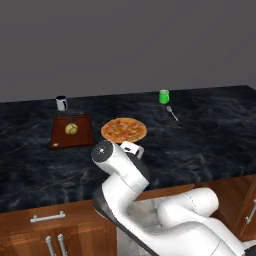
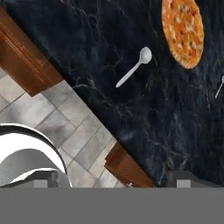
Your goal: Take the pizza cutter from the drawer on the left and place it on the dining counter for cutting.
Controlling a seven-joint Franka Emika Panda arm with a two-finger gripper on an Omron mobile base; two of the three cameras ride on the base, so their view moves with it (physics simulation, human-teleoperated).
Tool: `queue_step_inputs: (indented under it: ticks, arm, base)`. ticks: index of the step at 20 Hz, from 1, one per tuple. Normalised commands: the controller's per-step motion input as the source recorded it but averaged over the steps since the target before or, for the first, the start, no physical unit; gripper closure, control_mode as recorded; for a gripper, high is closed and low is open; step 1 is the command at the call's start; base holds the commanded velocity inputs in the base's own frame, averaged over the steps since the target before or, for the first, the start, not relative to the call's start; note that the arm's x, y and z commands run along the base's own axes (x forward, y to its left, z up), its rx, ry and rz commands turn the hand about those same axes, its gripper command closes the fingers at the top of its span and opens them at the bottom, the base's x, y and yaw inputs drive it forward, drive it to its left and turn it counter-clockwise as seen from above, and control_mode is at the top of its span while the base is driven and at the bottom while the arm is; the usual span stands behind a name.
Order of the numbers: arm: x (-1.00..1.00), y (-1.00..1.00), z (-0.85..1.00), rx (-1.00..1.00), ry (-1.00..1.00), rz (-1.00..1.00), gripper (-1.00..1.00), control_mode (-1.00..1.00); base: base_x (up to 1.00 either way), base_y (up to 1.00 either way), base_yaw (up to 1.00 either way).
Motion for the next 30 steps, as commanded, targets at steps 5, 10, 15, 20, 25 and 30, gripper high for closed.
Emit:
queue_step_inputs:
  ticks: [5,10,15,20,25,30]
  arm:
    - [-0.28,0.98,-0.59,-0.27,-0.08,0.34,-1.0,-1.0]
    - [-0.23,0.89,-0.45,-0.16,-0.12,0.17,-1.0,-1.0]
    - [-0.18,0.89,-0.3,-0.07,-0.06,0.07,-1.0,-1.0]
    - [-0.12,0.75,-0.34,-0.05,-0.05,0.16,-1.0,-1.0]
    - [-0.03,0.54,-0.29,-0.03,-0.03,0.18,-1.0,-1.0]
    - [0.24,0.2,-0.49,-0.06,-0.07,0.09,-1.0,-1.0]
  base:
    - [0.0,0.0,0.0]
    - [0.0,0.0,0.0]
    - [0.0,0.0,0.0]
    - [0.0,0.0,0.0]
    - [0.0,0.0,0.0]
    - [0.0,0.0,0.0]
